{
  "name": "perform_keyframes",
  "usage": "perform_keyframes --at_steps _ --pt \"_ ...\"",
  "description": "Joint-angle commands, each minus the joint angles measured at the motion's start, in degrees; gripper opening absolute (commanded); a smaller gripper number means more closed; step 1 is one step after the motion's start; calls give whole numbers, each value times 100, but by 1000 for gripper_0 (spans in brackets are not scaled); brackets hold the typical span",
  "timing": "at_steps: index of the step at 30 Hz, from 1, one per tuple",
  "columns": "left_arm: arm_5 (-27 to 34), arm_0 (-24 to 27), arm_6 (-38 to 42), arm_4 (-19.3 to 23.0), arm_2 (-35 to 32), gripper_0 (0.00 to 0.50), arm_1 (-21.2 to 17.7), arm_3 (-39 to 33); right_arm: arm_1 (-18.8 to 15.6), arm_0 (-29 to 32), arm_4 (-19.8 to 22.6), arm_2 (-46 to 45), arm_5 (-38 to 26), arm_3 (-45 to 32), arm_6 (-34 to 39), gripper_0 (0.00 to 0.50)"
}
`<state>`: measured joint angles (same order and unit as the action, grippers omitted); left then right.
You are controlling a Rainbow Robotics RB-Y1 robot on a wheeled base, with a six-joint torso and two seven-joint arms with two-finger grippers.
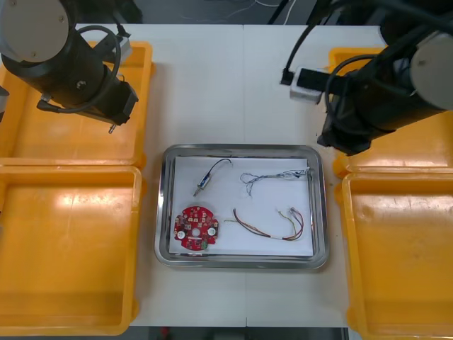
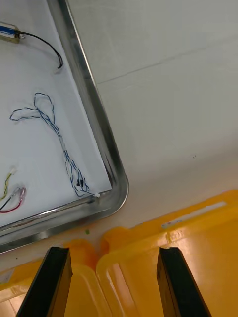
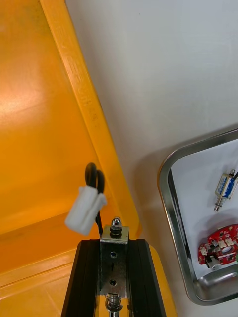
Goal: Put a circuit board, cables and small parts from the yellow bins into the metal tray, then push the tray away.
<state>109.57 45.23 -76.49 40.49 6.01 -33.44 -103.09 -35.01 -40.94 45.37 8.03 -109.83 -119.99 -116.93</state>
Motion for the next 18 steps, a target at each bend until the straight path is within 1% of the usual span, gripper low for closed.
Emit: perform_keyframes --at_steps 1,2,4,6,10,14,18 --pt "43 -49 169 -146 -196 3 -128 -282 -568 420 491 -979 -17 -262 513 500" --pt "43 -58 178 -164 -196 3 -128 -290 -612 481 552 -1067 -17 -270 592 500" --pt "43 -76 187 -217 -196 1 -110 -308 -823 754 737 -1427 -17 -367 979 500" --pt "43 -76 187 -278 -231 1 -57 -308 -937 974 807 -1673 -17 -446 1251 500" --pt "43 -76 248 -454 -240 3 75 -308 -1104 1466 816 -2200 -17 -552 1840 500" --pt "43 -67 319 -559 -240 1 206 -308 -1166 1879 781 -2613 -17 -543 2332 500" --pt "43 -23 424 -568 -179 2 312 -317 -1219 2283 579 -2912 -17 -657 2824 500"
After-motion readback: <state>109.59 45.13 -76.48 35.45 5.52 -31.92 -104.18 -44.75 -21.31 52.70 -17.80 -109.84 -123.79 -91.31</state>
